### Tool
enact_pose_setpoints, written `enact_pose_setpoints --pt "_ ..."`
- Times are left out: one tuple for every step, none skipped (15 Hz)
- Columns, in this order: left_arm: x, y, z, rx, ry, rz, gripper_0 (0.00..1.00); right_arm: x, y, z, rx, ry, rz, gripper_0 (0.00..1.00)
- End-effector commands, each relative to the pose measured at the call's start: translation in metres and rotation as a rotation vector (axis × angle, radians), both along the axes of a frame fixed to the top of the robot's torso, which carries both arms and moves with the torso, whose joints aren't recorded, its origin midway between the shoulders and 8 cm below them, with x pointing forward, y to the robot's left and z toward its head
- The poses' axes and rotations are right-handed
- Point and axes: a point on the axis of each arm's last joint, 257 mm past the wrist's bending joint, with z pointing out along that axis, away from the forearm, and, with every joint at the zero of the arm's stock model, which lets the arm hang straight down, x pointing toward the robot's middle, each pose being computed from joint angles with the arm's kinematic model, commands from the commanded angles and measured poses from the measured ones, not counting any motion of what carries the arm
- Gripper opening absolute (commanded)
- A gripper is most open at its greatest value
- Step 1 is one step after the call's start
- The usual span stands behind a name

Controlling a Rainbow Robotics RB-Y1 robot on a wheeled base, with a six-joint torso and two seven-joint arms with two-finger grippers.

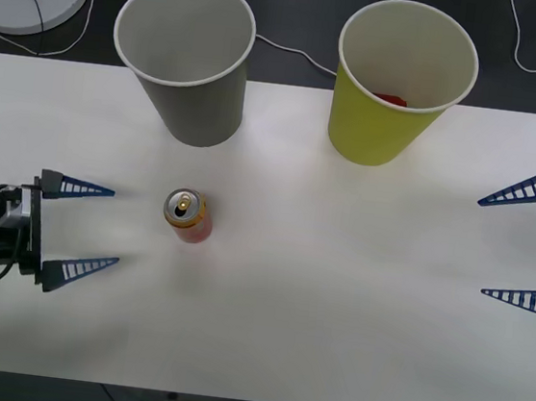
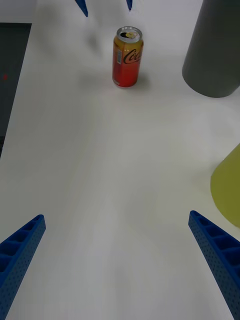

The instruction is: Put the can into the green bin and the plastic bottle into the gray bin

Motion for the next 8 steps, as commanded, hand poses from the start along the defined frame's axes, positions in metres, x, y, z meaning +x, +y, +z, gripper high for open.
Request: enact_pose_setpoints --pt "0.002 -0.008 -0.006 -0.025 -0.002 0.013 1.00 0.000 0.000 0.000 0.000 0.000 0.000 1.00" --pt "0.004 -0.010 -0.007 -0.033 -0.001 0.020 1.00 0.000 0.000 0.000 0.000 0.000 0.000 1.00" --pt "0.004 -0.013 -0.009 -0.040 -0.001 0.024 1.00 0.000 0.000 0.000 0.000 0.000 0.000 1.00" --pt "0.006 -0.018 -0.010 -0.056 0.002 0.031 1.00 0.000 0.000 0.000 0.000 0.000 0.000 1.00" --pt "0.006 -0.021 -0.013 -0.064 0.005 0.035 1.00 0.000 0.000 0.000 0.000 0.000 0.000 1.00" --pt "0.007 -0.024 -0.014 -0.075 0.008 0.042 1.00 0.000 0.000 0.000 0.000 0.000 0.000 1.00" --pt "0.008 -0.028 -0.015 -0.085 0.009 0.046 1.00 0.000 0.000 0.000 0.000 0.000 0.000 1.00" --pt "0.010 -0.030 -0.016 -0.091 0.009 0.052 1.00 0.000 0.000 0.000 0.000 0.000 0.000 1.00"
